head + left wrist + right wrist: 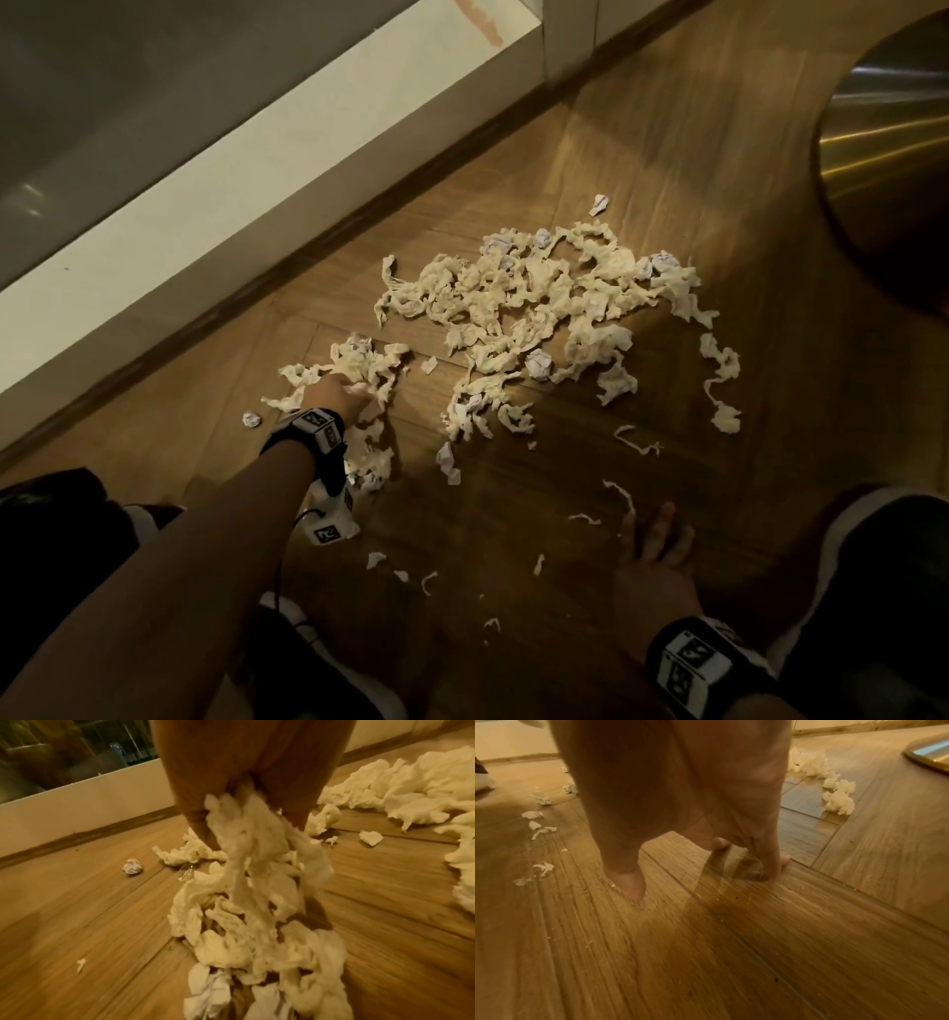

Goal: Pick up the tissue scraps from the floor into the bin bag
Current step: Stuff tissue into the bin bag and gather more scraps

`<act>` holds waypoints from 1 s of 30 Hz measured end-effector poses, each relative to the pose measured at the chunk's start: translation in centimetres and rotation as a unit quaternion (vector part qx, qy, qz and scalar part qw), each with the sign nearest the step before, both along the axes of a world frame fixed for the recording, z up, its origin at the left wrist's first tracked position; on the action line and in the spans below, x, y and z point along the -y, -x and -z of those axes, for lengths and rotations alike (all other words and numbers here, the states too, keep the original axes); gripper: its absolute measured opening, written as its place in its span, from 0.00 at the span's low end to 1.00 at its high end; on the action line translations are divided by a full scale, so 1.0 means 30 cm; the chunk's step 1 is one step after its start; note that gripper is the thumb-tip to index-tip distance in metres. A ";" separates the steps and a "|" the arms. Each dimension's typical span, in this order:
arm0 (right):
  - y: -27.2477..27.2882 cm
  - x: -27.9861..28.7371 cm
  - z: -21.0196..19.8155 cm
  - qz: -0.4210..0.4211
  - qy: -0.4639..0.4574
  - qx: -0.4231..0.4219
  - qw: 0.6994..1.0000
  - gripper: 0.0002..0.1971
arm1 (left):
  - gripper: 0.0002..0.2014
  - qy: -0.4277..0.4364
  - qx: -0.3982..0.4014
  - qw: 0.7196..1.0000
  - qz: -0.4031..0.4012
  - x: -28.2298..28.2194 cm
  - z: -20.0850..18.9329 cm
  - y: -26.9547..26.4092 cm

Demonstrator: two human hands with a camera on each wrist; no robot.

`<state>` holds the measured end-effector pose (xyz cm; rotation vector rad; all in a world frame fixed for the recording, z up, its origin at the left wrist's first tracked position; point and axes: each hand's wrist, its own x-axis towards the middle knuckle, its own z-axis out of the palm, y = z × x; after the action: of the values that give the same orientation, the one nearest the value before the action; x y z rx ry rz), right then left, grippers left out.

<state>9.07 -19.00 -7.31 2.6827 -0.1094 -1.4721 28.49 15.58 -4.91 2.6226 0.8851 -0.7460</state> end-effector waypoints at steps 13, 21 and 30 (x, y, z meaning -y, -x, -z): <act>-0.168 -0.006 -0.150 -0.035 -0.038 -0.071 0.996 0.26 | 0.11 0.259 0.094 0.952 -0.132 0.161 -0.136 0.245; -0.593 -0.176 -0.172 -0.077 -0.180 0.133 0.972 0.16 | 0.16 0.391 0.125 0.862 -0.297 0.296 -0.017 0.503; -0.772 -0.423 0.021 -0.116 -0.196 0.256 0.939 0.18 | 0.14 0.471 0.155 0.805 -0.325 0.379 -0.003 0.505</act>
<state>32.22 -6.31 -7.95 3.1877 0.5073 -0.7638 13.33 4.20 -4.83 1.3663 0.8991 -0.3759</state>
